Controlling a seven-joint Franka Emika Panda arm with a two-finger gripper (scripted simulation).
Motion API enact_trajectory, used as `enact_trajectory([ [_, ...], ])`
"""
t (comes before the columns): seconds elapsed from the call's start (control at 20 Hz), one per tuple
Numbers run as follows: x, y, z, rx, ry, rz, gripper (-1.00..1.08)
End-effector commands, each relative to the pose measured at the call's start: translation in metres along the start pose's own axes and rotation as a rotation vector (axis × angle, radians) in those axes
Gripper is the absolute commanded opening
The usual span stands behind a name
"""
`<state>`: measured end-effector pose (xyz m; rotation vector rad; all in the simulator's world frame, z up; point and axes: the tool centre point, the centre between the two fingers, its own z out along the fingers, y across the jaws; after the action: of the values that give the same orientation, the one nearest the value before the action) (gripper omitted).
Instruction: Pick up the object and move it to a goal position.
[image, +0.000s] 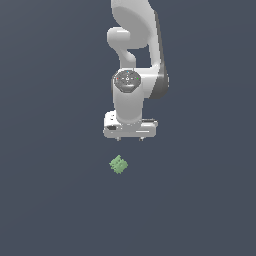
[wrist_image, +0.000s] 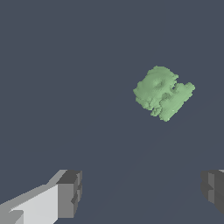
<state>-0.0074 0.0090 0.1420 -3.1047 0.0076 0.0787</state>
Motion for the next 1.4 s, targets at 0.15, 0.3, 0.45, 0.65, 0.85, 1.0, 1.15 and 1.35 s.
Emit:
enact_trajectory([
  [0.15, 0.0, -0.006, -0.002, 0.004, 0.0, -0.009, 1.0],
  [0.3, -0.002, -0.024, -0.006, 0.016, 0.0, -0.031, 1.0],
  [0.45, -0.004, -0.036, -0.01, 0.023, 0.0, -0.038, 1.0],
  [0.65, -0.004, -0.036, -0.009, 0.023, -0.001, -0.037, 1.0],
  [0.85, -0.001, -0.033, -0.008, 0.021, 0.001, -0.056, 1.0],
  [1.0, 0.002, -0.03, -0.006, 0.018, 0.003, -0.084, 1.0],
  [1.15, 0.006, -0.026, -0.004, 0.015, 0.005, -0.123, 1.0],
  [1.35, 0.013, -0.019, 0.001, 0.008, 0.01, -0.193, 1.0],
])
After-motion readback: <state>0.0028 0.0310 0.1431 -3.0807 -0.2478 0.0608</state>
